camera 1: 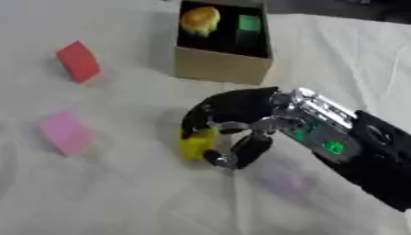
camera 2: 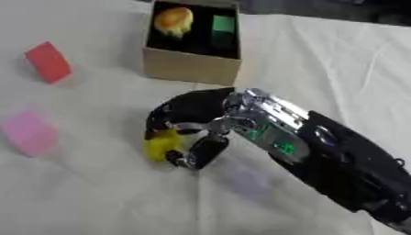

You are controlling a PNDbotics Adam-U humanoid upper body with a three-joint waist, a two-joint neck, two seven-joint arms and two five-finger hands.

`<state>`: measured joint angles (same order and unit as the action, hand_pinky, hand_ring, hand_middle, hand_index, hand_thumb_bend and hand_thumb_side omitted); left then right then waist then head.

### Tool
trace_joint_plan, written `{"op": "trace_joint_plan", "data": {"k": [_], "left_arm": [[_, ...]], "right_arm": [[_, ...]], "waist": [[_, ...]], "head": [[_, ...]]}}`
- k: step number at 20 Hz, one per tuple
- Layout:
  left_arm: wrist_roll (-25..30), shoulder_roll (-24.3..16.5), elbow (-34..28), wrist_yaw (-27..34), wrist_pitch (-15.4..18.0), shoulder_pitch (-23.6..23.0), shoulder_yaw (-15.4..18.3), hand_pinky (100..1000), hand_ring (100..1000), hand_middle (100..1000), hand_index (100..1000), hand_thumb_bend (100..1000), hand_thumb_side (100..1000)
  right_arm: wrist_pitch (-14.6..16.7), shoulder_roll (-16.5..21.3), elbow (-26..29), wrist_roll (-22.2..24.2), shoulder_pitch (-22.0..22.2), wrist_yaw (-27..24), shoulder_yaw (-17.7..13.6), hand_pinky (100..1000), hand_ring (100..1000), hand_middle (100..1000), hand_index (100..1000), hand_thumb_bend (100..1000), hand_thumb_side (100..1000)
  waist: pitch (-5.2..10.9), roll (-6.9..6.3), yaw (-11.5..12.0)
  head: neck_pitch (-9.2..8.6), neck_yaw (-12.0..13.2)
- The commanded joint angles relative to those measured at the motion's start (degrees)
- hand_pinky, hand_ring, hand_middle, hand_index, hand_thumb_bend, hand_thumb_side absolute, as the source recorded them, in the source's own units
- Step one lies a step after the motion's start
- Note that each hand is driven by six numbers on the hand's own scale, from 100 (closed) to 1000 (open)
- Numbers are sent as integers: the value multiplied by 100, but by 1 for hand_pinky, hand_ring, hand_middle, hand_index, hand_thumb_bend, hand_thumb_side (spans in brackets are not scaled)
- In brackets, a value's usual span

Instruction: Pick up objects on the table and place them in the box.

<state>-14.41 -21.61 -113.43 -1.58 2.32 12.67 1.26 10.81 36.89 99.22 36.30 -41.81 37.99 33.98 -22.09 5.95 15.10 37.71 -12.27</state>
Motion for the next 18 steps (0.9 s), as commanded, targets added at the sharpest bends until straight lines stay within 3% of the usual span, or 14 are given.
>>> {"op": "trace_joint_plan", "data": {"k": [1,3,8,13,15,16,18], "left_arm": [[28,-44,-116,17,12,60,26,938,693,609,794,100,635],[35,-40,-116,19,9,60,28,938,693,609,792,100,636],[46,-34,-116,24,6,68,29,939,694,609,792,100,637],[47,-26,-116,34,3,68,30,939,694,609,792,100,637],[50,-24,-116,39,1,66,28,939,694,609,792,100,638],[51,-25,-116,40,1,64,29,938,694,609,792,100,641],[49,-29,-116,41,-1,59,33,938,694,609,792,100,637]], "right_arm": [[24,26,-226,-24,-32,149,-10,841,803,797,872,100,203],[20,-17,-374,-92,-29,187,-29,795,736,724,821,100,129],[-38,-66,-501,-723,-67,480,-62,654,521,507,606,129,118],[-172,-147,-663,-1614,-74,688,-65,566,443,275,433,100,100],[-274,-166,-682,-1902,-72,582,-68,556,428,235,392,100,100],[-313,-162,-654,-1991,-68,491,-68,556,423,227,384,100,148],[-379,-120,-481,-2062,-67,291,-74,558,422,222,379,100,100]], "waist": [[81,-46,9],[72,-48,16],[72,-50,18],[86,-56,28],[94,-59,25],[98,-60,21],[110,-60,9]], "head": [[-78,-33],[-79,-52],[-85,-67],[-99,-89],[-97,-89],[-96,-88],[-89,-81]]}}
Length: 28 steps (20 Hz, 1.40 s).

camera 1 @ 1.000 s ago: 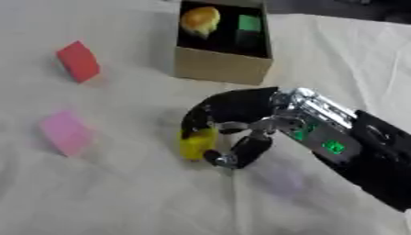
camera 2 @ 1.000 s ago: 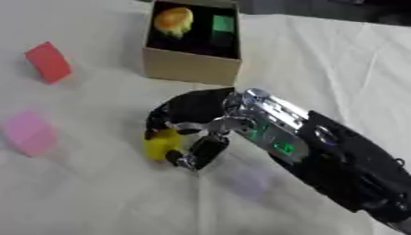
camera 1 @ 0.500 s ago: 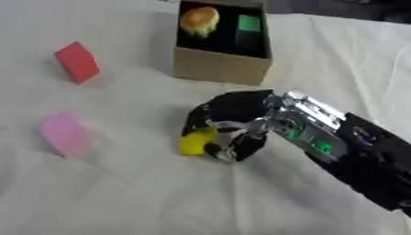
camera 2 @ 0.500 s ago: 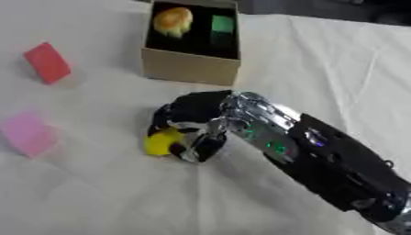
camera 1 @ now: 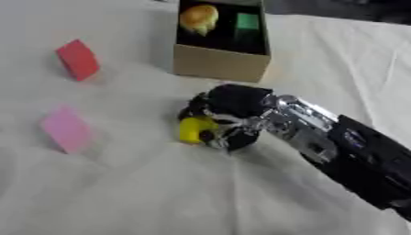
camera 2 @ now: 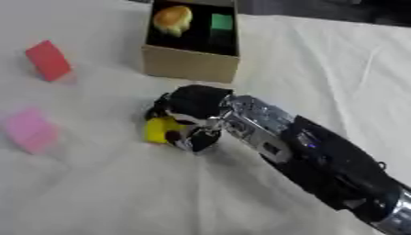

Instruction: Pick up objects on the table and place them in the box.

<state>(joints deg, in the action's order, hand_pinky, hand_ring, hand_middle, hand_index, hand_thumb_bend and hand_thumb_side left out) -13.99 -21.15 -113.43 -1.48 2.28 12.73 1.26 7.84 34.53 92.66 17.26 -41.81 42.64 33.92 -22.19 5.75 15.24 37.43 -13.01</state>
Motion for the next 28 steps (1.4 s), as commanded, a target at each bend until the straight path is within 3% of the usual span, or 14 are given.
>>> {"op": "trace_joint_plan", "data": {"k": [1,7,9,10,13,15,19,25,28], "left_arm": [[7,-77,-116,30,2,51,33,938,694,609,792,100,637],[9,-97,-116,15,1,28,39,938,695,610,792,100,636],[10,-104,-116,11,-1,21,39,938,695,610,792,100,636],[10,-108,-116,10,-2,17,39,939,695,610,792,100,636],[12,-128,-116,1,-2,8,39,938,696,610,792,100,637],[13,-144,-116,-6,-3,0,40,938,696,610,791,100,637],[17,-184,-116,-17,-6,-2,38,939,696,610,791,100,639],[23,-231,-116,-26,-1,33,33,939,696,610,791,100,641],[35,-260,-116,-33,12,78,24,939,696,610,791,100,642]], "right_arm": [[-122,147,307,-145,-69,-268,-77,558,421,220,377,100,100],[-602,447,1407,310,-137,-1011,-258,561,416,210,362,100,100],[-827,562,1744,422,-207,-1259,-407,564,416,209,360,100,138],[-934,616,1882,436,-256,-1354,-505,565,416,207,359,100,100],[-1270,786,2073,329,-477,-1623,-876,570,413,202,355,100,117],[-1453,890,1932,176,-661,-1830,-1143,574,414,204,349,100,100],[-1609,1078,1124,-248,-997,-2154,-1540,579,414,216,343,100,100],[-1367,1123,-46,-779,-1387,-2054,-1805,582,417,220,341,100,100],[-1230,1060,-529,-981,-1546,-1868,-1883,613,450,266,390,100,100]], "waist": [[125,-41,-11],[167,-46,-63],[175,-45,-79],[176,-45,-86],[178,-40,-96],[177,-25,-98],[152,29,-90],[74,111,-22],[29,181,56]], "head": [[-57,-2],[-21,26],[-18,30],[-13,33],[-1,40],[6,45],[-26,44],[-129,14],[-177,-34]]}}
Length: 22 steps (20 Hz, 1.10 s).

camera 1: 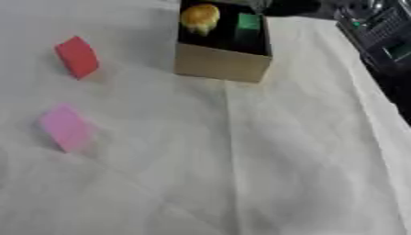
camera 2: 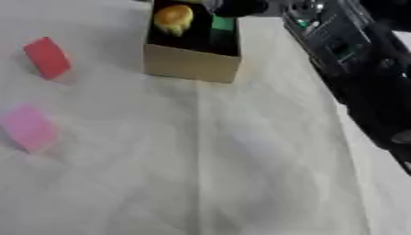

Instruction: Pick up objects on the table and place them in the box.

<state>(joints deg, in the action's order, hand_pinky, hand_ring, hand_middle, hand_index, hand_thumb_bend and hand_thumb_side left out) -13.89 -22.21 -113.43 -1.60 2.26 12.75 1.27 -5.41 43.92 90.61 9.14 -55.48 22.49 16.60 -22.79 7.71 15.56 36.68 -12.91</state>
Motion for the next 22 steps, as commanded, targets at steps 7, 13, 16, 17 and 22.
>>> {"op": "trace_joint_plan", "data": {"k": [7,13,16,17,22], "left_arm": [[54,-200,-116,-29,35,168,12,940,698,611,791,100,644],[51,-201,-116,-30,40,181,18,941,699,611,791,100,644],[51,-195,-116,-31,43,183,19,941,700,612,791,100,644],[51,-192,-116,-31,42,179,19,941,700,612,791,100,644],[48,-183,-116,-29,36,155,23,941,701,613,791,100,642]], "right_arm": [[440,-174,-1355,-344,-362,500,-260,653,506,354,473,100,100],[761,-231,-1738,210,-228,812,-240,709,641,550,618,100,100],[817,-245,-1823,440,-185,928,-273,721,676,595,652,100,100],[822,-245,-1842,494,-172,957,-277,735,707,637,688,100,100],[859,-210,-1757,734,-156,1062,-287,866,898,873,913,100,409]], "waist": [[-7,119,222],[-24,122,221],[-12,97,204],[-6,88,197],[38,39,153]], "head": [[-197,-208],[-164,-320],[-170,-386],[-169,-398],[-139,-402]]}}
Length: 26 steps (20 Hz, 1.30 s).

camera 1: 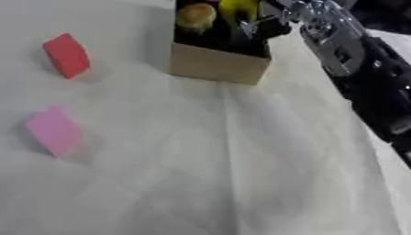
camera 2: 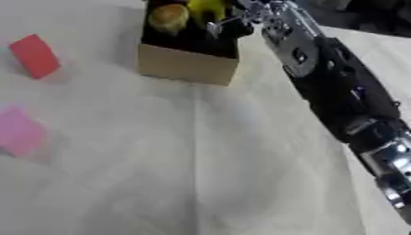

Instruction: Pick up objects on the table and place them in the box.

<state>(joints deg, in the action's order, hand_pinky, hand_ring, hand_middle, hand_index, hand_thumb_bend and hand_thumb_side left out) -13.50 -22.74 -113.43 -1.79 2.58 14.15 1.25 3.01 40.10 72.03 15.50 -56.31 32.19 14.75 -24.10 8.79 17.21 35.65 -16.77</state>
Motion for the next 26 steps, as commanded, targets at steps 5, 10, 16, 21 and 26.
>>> {"op": "trace_joint_plan", "data": {"k": [5,10,16,21,26], "left_arm": [[11,-121,-116,-8,-6,-11,25,941,703,613,792,100,641],[7,-118,-116,-7,-13,-35,26,941,704,614,792,100,638],[19,-109,-116,-4,-18,-32,21,941,704,614,792,100,638],[48,-92,-116,3,-25,-5,2,941,706,615,792,100,634],[73,-79,-116,17,-19,59,-10,941,706,615,792,100,634]], "right_arm": [[-118,229,291,82,-59,335,-142,909,933,878,920,100,493],[-232,291,528,9,-51,127,-201,906,929,875,923,100,502],[-294,321,615,45,-40,66,-185,905,928,874,922,100,503],[-201,270,407,314,-37,328,-44,959,974,925,920,100,163],[-176,59,-16,470,-83,203,-136,973,974,922,933,100,178]], "waist": [[225,-100,-60],[306,-132,-116],[346,-147,-140],[394,-157,-114],[357,-96,-21]], "head": [[4,7],[43,24],[42,15],[32,-38],[-5,-131]]}}
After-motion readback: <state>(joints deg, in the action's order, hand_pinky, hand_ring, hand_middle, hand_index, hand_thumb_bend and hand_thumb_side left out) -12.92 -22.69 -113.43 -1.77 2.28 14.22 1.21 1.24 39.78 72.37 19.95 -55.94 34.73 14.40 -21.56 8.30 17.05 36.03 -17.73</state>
